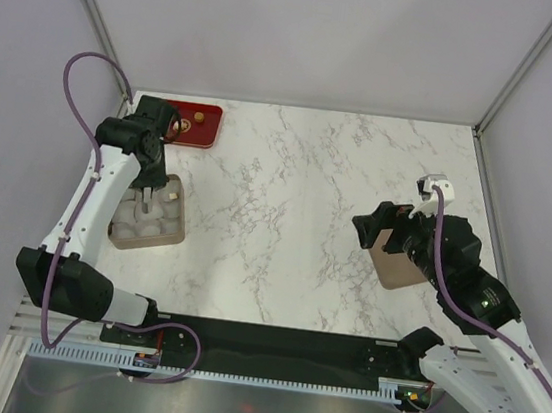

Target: Pack the chocolate

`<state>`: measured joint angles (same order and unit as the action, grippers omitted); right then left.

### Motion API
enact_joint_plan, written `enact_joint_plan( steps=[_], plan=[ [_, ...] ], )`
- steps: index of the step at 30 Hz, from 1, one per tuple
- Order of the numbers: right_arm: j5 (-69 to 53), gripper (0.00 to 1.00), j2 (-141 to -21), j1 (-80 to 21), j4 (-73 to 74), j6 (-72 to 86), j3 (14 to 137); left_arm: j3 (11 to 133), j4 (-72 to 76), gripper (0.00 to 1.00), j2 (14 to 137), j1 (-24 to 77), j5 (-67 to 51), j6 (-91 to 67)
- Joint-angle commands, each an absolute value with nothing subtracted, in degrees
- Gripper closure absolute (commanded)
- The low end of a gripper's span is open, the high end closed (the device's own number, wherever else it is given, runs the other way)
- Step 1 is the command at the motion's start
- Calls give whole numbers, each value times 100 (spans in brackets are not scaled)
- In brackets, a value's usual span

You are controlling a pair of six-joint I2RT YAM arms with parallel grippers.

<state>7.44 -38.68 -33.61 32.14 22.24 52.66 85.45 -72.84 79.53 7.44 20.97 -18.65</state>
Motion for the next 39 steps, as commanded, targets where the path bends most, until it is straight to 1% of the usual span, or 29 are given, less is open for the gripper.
enact_joint_plan(
  steps=[1, 14, 25, 38, 39],
  plan=[
    [606, 2, -3771, -3384, 3199, 2197, 5546, 8236, -7252, 64, 7805, 677, 2417, -2136],
    [949, 2, -3612, -3384, 3419, 2074, 5625, 7752, -6654, 63, 8033, 615, 2267, -2197],
    [1301, 2, -3428, -3384, 3691, 1969, 5792, 7506, -6653, 63, 8262, 606, 2268, -2197],
    [1371, 2, -3480, -3384, 3762, 1951, 5845, 7480, -6653, 63, 8517, 606, 2268, -2197],
    [1423, 2, -3454, -3384, 3770, 1960, 5853, 7488, -6262, 57, 8534, 606, 2616, -2215]
  ],
)
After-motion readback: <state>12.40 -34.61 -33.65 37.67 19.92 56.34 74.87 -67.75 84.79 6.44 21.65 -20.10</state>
